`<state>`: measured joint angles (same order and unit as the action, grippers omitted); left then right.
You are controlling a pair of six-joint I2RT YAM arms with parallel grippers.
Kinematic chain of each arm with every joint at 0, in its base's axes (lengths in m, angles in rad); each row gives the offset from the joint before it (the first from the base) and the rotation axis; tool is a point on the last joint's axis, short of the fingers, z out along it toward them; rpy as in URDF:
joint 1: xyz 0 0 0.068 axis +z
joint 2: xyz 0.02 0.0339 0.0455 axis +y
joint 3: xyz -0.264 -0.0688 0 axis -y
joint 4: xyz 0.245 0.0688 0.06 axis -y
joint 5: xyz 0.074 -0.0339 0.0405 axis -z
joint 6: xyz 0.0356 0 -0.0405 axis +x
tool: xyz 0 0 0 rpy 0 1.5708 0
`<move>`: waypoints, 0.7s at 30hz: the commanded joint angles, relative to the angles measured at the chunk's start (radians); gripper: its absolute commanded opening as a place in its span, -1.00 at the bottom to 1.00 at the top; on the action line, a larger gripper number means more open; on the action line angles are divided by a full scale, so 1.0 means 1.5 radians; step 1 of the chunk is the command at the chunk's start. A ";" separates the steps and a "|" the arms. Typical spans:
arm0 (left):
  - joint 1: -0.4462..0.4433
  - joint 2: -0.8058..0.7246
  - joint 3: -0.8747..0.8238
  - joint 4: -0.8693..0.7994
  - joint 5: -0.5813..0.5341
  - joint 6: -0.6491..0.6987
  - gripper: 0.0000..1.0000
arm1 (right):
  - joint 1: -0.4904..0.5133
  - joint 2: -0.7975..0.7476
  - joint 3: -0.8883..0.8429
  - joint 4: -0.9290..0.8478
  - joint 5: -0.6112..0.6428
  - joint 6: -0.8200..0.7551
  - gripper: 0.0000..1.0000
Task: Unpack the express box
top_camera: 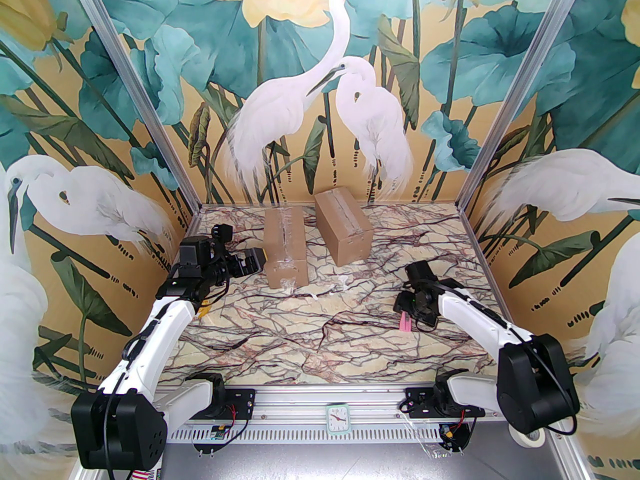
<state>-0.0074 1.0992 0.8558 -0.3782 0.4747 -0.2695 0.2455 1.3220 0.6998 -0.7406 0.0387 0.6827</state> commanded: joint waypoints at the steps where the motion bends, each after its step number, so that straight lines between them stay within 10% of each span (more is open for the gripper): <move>1: -0.007 -0.013 0.005 -0.006 0.005 0.006 0.99 | 0.007 0.022 -0.014 0.019 -0.008 0.017 0.40; 21: -0.023 -0.017 0.003 -0.011 -0.005 0.013 0.99 | 0.022 0.116 0.010 0.062 0.011 -0.002 0.12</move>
<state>-0.0338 1.0988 0.8558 -0.3782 0.4744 -0.2661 0.2726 1.4528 0.7090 -0.7296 0.0513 0.6861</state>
